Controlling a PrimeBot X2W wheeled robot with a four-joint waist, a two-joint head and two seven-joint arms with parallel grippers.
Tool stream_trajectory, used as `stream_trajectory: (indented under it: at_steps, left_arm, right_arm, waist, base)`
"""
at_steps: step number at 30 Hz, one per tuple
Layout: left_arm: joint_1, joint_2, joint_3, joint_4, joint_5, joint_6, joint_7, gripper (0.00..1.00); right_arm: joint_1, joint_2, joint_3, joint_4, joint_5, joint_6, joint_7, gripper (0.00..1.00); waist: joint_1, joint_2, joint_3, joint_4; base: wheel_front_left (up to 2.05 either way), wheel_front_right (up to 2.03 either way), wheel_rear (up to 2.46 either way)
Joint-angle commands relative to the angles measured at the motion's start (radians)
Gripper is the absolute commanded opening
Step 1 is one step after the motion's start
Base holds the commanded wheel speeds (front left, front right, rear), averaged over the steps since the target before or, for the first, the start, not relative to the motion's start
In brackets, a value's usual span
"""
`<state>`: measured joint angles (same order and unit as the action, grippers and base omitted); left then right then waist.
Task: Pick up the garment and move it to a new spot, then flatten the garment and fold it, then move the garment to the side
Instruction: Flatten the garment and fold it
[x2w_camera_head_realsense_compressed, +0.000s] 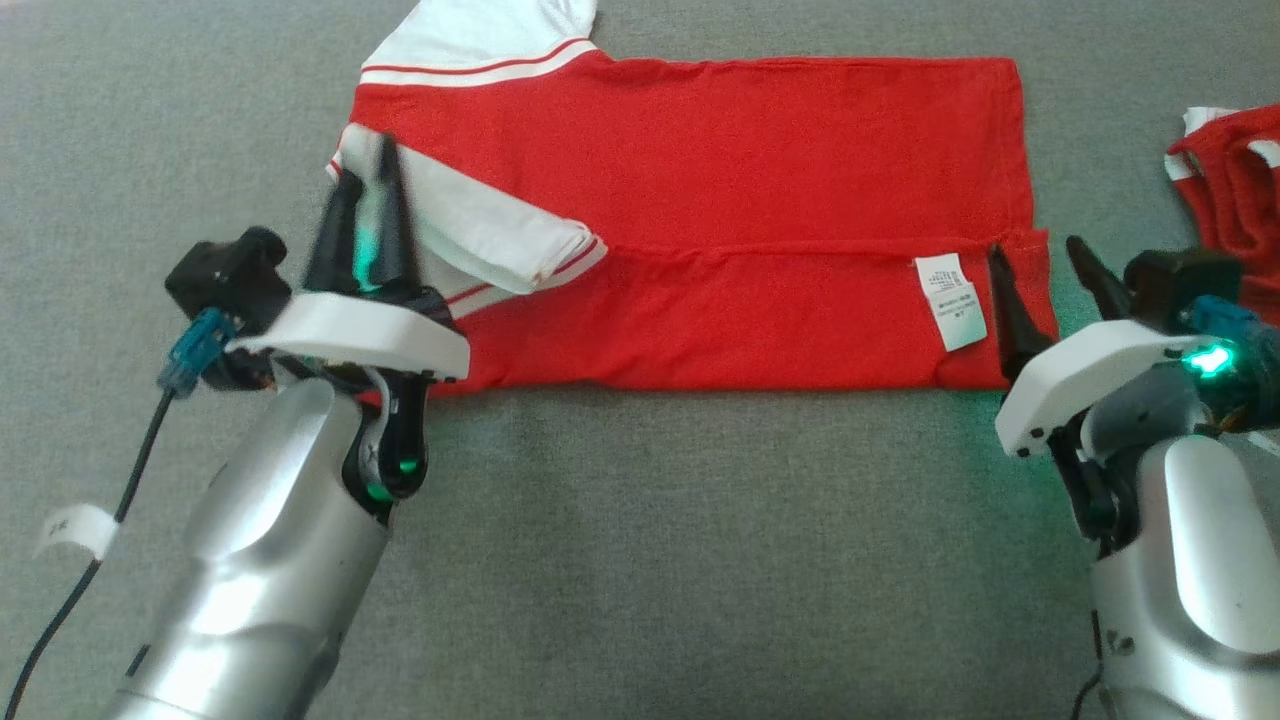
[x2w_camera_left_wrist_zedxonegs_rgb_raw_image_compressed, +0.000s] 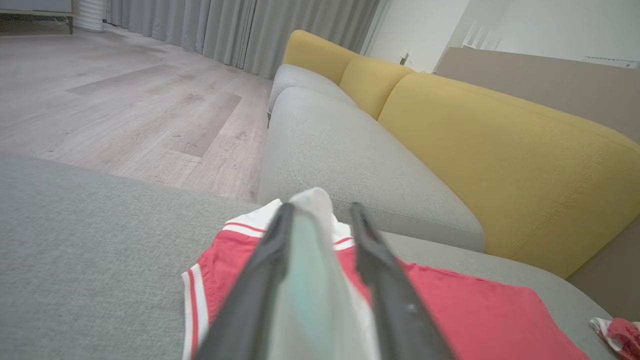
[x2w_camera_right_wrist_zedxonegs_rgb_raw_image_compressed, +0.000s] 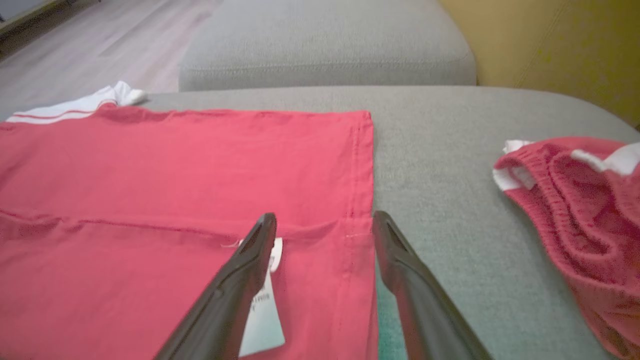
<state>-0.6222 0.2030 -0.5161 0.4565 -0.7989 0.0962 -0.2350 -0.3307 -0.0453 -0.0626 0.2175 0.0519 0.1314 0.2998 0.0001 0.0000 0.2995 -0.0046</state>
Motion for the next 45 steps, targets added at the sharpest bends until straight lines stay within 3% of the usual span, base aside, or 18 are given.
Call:
stream_trajectory:
  at_steps: [1, 11, 17, 26, 35, 36, 38, 40, 41, 45]
  left_arm:
    - [-0.043, 0.014, 0.041, -0.017, 0.009, -0.015, -0.016, 1.00]
    - [0.065, 0.026, 0.080, -0.079, 0.042, -0.042, -0.026, 1.00]
    - [0.214, 0.065, 0.091, -0.136, 0.027, -0.001, -0.001, 1.00]
    - [0.312, 0.099, 0.104, -0.142, -0.048, 0.084, 0.171, 1.00]
    - [0.308, 0.093, 0.101, -0.145, -0.098, 0.082, 0.253, 1.00]
    - [0.306, 0.093, 0.101, -0.142, -0.100, 0.082, 0.254, 0.98]
    - [0.301, 0.088, 0.102, -0.140, -0.105, 0.077, 0.251, 0.45]
    - [0.296, 0.085, 0.102, -0.142, -0.103, 0.072, 0.241, 0.05]
    - [0.294, 0.083, 0.103, -0.145, -0.102, 0.072, 0.234, 0.00]
    - [0.291, 0.085, 0.108, -0.161, -0.089, 0.072, 0.202, 0.00]
  right_arm:
    - [-0.037, -0.005, 0.025, -0.044, 0.008, -0.001, -0.030, 1.00]
    - [0.057, -0.005, 0.018, -0.130, 0.009, -0.001, -0.069, 1.00]
    - [0.147, -0.005, -0.013, -0.193, 0.000, -0.001, -0.056, 1.00]
    - [0.203, -0.005, -0.019, -0.248, 0.014, -0.001, -0.028, 1.00]
    - [0.182, -0.005, -0.015, -0.242, 0.023, -0.001, -0.018, 1.00]
    - [0.179, -0.005, -0.015, -0.233, 0.027, -0.001, -0.015, 1.00]
    - [0.173, -0.005, -0.016, -0.211, 0.034, -0.001, -0.009, 1.00]
    - [0.167, -0.005, -0.019, -0.187, 0.040, -0.001, -0.009, 1.00]
    - [0.163, -0.005, -0.022, -0.173, 0.044, -0.001, -0.008, 1.00]
    - [0.147, -0.005, -0.029, -0.103, 0.064, -0.001, -0.004, 1.00]
  waist:
    - [-0.0001, 0.0000, -0.001, -0.001]
    - [-0.0001, 0.0000, -0.033, 0.011]
    - [-0.0001, 0.0000, -0.055, 0.023]
    - [-0.0001, 0.0000, -0.046, 0.017]
    - [-0.0001, 0.0000, -0.013, -0.005]
    - [-0.0001, 0.0000, -0.012, -0.007]
    - [-0.0001, 0.0000, -0.009, -0.008]
    - [-0.0001, 0.0000, -0.008, -0.006]
    - [-0.0001, 0.0000, -0.008, -0.005]
    - [-0.0001, 0.0000, -0.011, 0.005]
  base:
    - [0.00, 0.00, 0.00]
    - [0.00, 0.00, 0.00]
    - [0.00, 0.00, 0.00]
    - [0.00, 0.00, 0.00]
    - [0.00, 0.00, 0.00]
    - [0.00, 0.00, 0.00]
    - [0.00, 0.00, 0.00]
    - [0.00, 0.00, 0.00]
    - [0.00, 0.00, 0.00]
    - [0.00, 0.00, 0.00]
